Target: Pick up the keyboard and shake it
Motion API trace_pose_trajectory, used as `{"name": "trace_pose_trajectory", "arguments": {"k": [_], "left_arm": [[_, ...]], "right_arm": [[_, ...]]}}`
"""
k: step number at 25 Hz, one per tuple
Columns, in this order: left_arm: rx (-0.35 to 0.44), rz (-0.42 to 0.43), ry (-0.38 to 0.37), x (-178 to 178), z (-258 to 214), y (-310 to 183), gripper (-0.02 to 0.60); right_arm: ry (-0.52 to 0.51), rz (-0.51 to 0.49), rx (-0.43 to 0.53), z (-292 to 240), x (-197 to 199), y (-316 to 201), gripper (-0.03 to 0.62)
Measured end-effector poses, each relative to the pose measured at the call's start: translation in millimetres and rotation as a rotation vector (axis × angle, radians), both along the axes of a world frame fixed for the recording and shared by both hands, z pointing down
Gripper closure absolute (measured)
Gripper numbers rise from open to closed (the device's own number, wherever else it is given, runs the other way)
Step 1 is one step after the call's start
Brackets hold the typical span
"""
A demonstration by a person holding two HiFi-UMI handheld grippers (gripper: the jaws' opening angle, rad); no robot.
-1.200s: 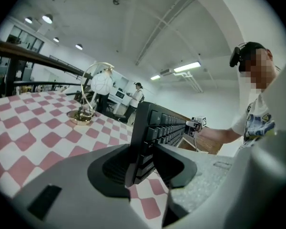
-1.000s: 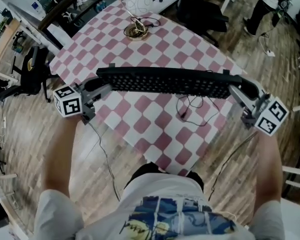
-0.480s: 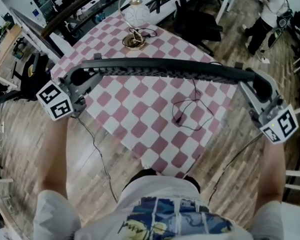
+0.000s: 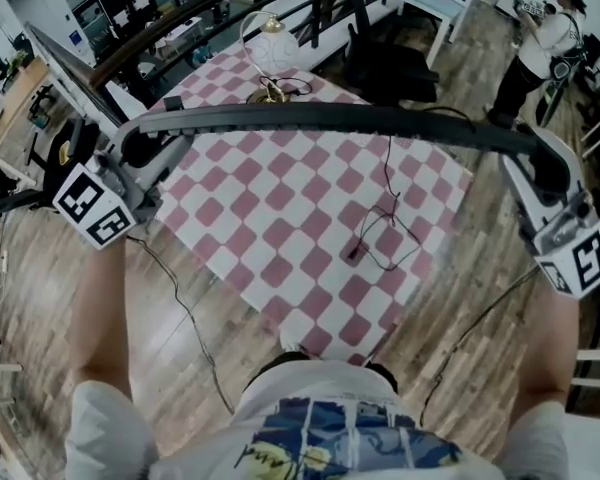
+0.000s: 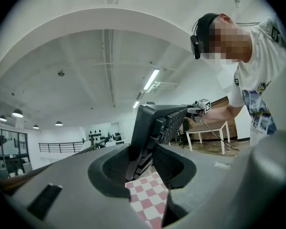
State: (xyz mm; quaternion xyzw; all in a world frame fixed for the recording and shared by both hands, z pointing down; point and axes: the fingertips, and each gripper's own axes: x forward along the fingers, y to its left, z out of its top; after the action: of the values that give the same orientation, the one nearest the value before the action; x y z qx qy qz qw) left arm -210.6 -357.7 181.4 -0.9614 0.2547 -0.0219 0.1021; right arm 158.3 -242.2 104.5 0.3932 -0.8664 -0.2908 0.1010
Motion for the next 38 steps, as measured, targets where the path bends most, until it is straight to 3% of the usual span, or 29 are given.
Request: {"name": "trace_pose_trajectory", "arguments": {"k": [13,21,30,38], "left_arm": [[0.161,-0.066,-0.07,6.9,-28.7,14.3,0.443],[0.185,-0.086,-0.08,8.9,-31.3,14.2,0.443],[0.109,-0.065,-0.068,11.6,-16.0,9.9,0.443],[-0.032,-0.045,-0.067,11.7,14.8,4.5,0.443]], "right_arm": [[0.099,0.081,0.103,-7.2,8.5,13.3,0.441],[0.131,0.116,0.139,0.0,10.8,16.3,0.439],[0.073,0.1,0.035,18.3,13.5,12.4,0.439],[0.02,0.104,-0.14,48.0,17.1,2.4,0.439]]}}
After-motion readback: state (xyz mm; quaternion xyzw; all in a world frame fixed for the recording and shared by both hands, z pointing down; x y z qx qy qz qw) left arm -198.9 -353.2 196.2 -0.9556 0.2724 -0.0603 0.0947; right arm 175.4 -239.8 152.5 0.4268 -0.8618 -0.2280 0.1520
